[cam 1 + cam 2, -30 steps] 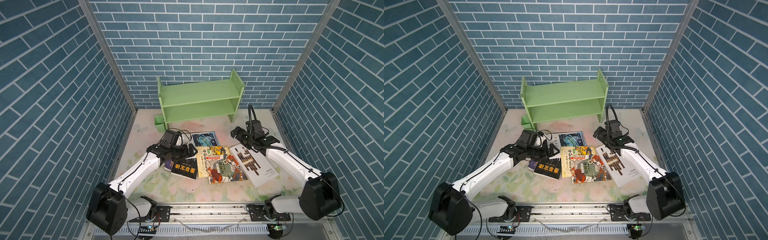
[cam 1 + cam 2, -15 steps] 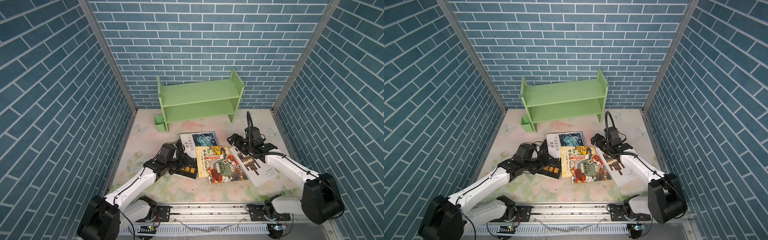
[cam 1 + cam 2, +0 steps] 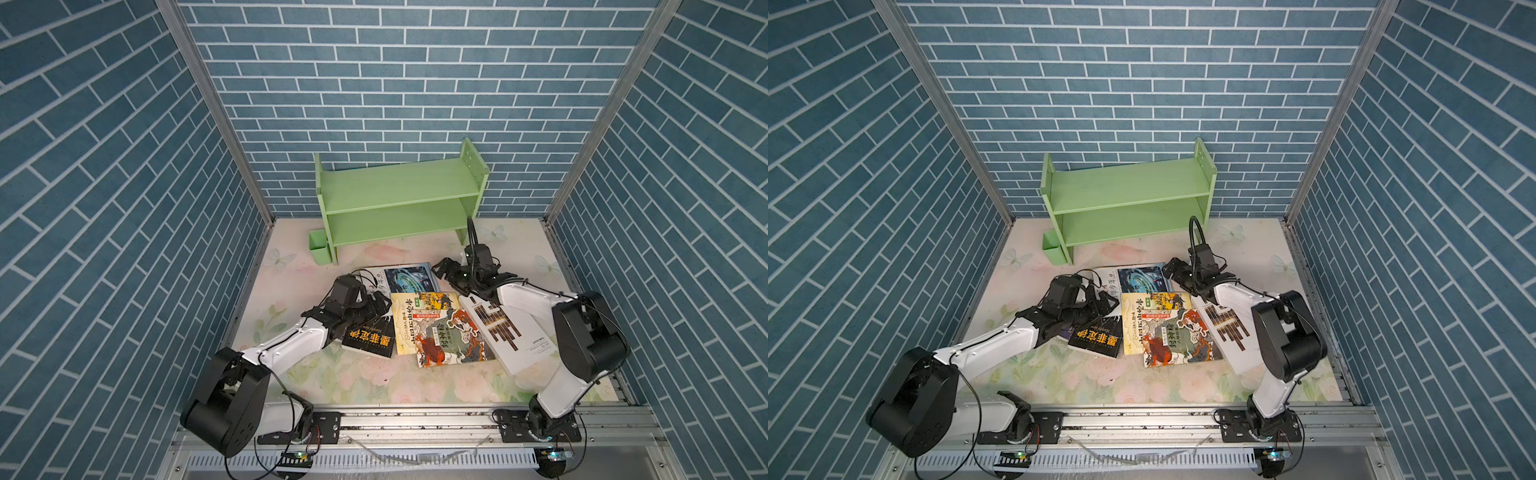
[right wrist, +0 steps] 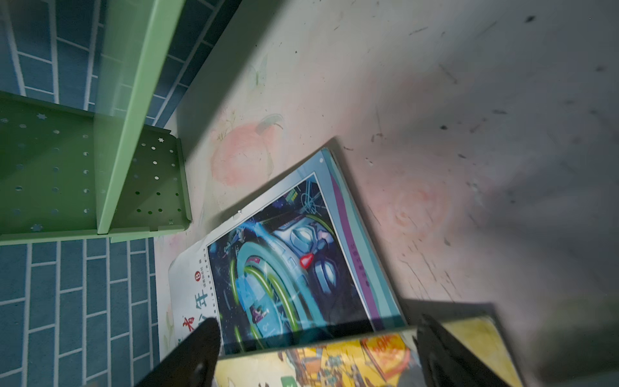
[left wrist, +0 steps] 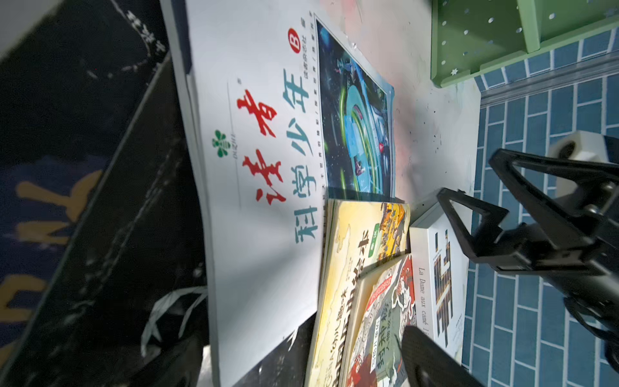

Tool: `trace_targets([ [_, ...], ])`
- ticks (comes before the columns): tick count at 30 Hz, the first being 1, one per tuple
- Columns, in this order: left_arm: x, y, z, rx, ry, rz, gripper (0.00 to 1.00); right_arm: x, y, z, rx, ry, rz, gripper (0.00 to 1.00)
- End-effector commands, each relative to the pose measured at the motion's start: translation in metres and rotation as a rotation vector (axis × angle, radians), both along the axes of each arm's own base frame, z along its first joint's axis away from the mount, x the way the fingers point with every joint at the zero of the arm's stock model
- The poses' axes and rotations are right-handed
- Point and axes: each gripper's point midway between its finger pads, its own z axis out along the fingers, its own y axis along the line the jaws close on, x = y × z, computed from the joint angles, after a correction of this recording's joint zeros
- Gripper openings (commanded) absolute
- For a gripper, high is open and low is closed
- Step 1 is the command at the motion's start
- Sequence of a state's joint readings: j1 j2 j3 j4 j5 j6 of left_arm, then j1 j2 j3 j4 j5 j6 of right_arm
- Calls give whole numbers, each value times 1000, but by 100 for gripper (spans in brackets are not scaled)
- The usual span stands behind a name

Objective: Stacking books/files
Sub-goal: Pick up the books.

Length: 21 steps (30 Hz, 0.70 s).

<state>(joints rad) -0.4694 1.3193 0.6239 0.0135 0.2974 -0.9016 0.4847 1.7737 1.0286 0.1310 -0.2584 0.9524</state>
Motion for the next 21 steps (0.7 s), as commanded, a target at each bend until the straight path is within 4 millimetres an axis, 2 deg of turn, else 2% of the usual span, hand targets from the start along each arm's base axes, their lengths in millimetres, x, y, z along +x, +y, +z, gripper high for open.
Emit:
trace_targets([
  [1, 7, 7, -9, 19, -9, 36, 94, 15, 24, 1, 83, -12, 7, 91],
  [5, 18, 1, -14, -47, -14, 10, 93, 18, 30, -22, 36, 43, 22, 91],
  [8, 24, -6, -11, -80, -13, -36, 89, 18, 29, -47, -9, 112, 19, 88],
  [11, 24, -9, -6, -74, -15, -69, 86, 12, 36, -57, -55, 131, 52, 88],
  [13, 23, -13, 1, -75, -23, -101, 80, 8, 39, -64, -95, 146, 71, 87],
  [15, 23, -14, 3, -72, -26, -117, 71, 7, 43, -70, -79, 162, 67, 87],
  [20, 21, -14, -1, -62, -7, -121, 35, 8, 48, -70, -50, 167, 66, 87],
  [21, 27, -15, 8, -70, -30, -118, 29, 9, 48, -68, -48, 162, 64, 87],
])
